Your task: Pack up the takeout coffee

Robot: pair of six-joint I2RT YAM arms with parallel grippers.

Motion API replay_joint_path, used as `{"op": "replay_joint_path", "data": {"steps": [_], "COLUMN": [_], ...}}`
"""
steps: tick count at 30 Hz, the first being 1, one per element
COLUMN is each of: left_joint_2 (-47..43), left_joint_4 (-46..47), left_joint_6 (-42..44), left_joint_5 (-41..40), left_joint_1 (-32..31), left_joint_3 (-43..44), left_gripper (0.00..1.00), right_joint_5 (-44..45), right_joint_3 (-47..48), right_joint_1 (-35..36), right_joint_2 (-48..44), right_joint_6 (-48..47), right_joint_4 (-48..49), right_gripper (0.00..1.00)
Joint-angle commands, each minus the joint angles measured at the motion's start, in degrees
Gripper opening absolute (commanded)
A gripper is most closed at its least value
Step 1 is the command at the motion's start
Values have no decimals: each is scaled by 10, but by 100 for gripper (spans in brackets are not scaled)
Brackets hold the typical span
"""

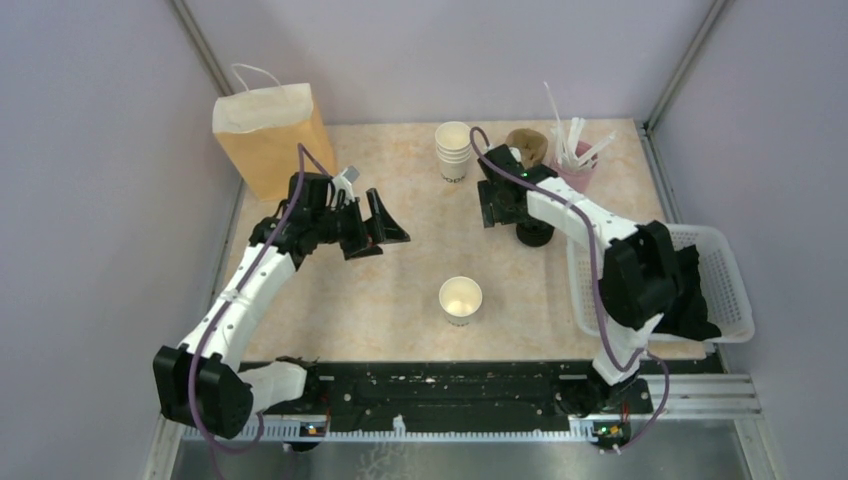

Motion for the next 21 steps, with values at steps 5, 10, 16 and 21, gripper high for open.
{"op": "replay_joint_path", "data": {"steps": [5,10,16,21], "left_joint_2": [29,45,52,54], "left_joint_4": [22,16,18,17], "left_joint_6": [8,21,22,23], "left_joint_5": [15,9,11,11], "left_joint_1": [-1,-1,-1,-1], "left_joint_3": [26,43,46,49], "left_gripper": [98,98,98,98], "right_joint_5": [50,51,51,59], "right_joint_3": [78,80,80,72], "right_joint_1": [-20,-24,-26,-26], "right_joint_2": [84,96,107,104], "right_joint_6": [-12,-21,-25,-27], "right_joint_4": [-32,-13,-3,4], "right_gripper": [65,57,42,37]}}
